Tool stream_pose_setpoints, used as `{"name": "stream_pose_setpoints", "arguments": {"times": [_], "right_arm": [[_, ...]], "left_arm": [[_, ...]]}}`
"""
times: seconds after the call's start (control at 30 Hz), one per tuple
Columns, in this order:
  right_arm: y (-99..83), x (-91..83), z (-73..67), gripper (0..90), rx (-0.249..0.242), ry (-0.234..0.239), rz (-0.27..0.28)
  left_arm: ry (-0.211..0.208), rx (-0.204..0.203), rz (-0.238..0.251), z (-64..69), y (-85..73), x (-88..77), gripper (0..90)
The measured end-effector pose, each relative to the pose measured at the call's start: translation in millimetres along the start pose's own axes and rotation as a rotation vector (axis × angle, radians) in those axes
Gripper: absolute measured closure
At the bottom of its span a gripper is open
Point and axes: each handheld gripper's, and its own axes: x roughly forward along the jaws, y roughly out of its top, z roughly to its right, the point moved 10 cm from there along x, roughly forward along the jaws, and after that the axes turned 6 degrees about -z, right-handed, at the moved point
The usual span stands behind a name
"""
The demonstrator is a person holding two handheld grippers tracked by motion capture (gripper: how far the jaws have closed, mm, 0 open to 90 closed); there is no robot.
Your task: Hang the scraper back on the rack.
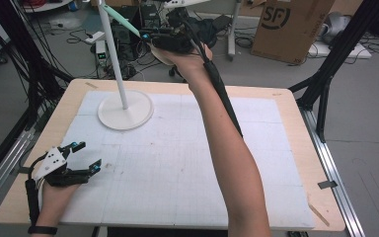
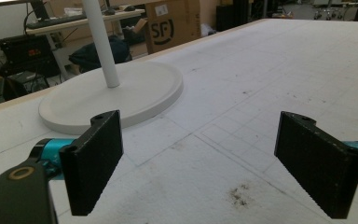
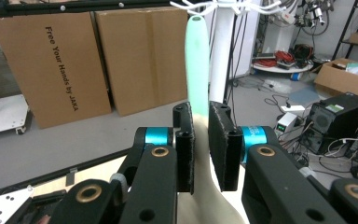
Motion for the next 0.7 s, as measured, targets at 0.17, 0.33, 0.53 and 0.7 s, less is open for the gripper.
{"name": "stream_pose_setpoints", "arguments": {"times": [0.17,0.33,0.53,0.7], "right_arm": [[8.6,1.3,-4.6,81.4,-0.01,0.003,0.016],[11.3,3.3,-7.4,81.4,-0.015,0.004,0.016],[8.9,8.6,-8.0,81.3,-0.02,-0.006,0.0],[7.2,10.4,-4.9,81.3,-0.02,-0.026,-0.008]], "left_arm": [[0.0,0.0,0.0,0.1,0.0,0.0,15.8],[-0.001,-0.001,0.001,0.3,0.1,0.1,15.8],[-0.001,0.0,0.0,0.4,0.0,0.0,15.8],[-0.001,0.001,0.0,0.5,0.0,0.0,15.9]]}}
